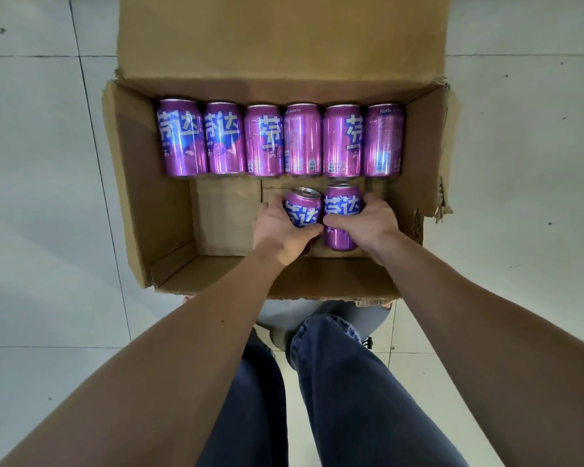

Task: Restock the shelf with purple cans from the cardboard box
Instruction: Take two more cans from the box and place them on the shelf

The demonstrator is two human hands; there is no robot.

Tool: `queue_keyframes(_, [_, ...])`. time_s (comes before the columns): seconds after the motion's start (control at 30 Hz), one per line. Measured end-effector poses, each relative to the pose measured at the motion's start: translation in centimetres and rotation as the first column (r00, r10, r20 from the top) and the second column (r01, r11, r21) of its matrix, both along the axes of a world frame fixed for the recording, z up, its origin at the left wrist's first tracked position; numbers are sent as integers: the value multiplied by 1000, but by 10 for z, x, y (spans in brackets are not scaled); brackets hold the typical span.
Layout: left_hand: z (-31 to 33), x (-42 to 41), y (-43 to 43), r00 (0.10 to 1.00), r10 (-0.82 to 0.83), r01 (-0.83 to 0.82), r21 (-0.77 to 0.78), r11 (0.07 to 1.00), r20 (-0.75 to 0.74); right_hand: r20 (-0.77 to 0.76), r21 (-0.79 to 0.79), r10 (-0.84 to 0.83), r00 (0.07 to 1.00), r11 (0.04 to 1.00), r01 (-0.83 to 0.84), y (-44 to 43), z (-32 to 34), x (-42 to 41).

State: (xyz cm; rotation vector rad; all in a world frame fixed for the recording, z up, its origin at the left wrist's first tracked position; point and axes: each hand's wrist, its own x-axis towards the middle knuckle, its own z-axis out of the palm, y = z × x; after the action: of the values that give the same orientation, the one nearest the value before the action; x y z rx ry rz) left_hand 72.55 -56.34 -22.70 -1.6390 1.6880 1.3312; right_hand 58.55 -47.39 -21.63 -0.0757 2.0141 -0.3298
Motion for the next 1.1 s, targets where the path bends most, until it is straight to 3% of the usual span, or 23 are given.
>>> queue_keyframes(0.2, [59, 23, -20, 998, 48, -52, -99, 994, -48, -17, -153, -49, 999, 987, 46, -7, 63, 5])
queue_keyframes(0.4, [181, 27, -73, 980, 104, -133, -166, 977, -169, -115, -270, -34, 993, 963, 1, -54, 186, 1])
queue_keyframes(0.6, [346, 30, -133, 943, 113, -193, -238, 952, -314, -189, -389, -59, 980, 921, -20, -111, 357, 6])
queue_keyframes(0.8, [534, 48, -187, 850, 135, -311, -279, 909, -510, -145, -565, -146, 978, 824, 40, -151, 550, 28])
queue_keyframes(1.1, [783, 95, -237, 720, -51, -378, -453, 808, -692, -265, -782, -63, 962, 597, -176, -204, 800, 61])
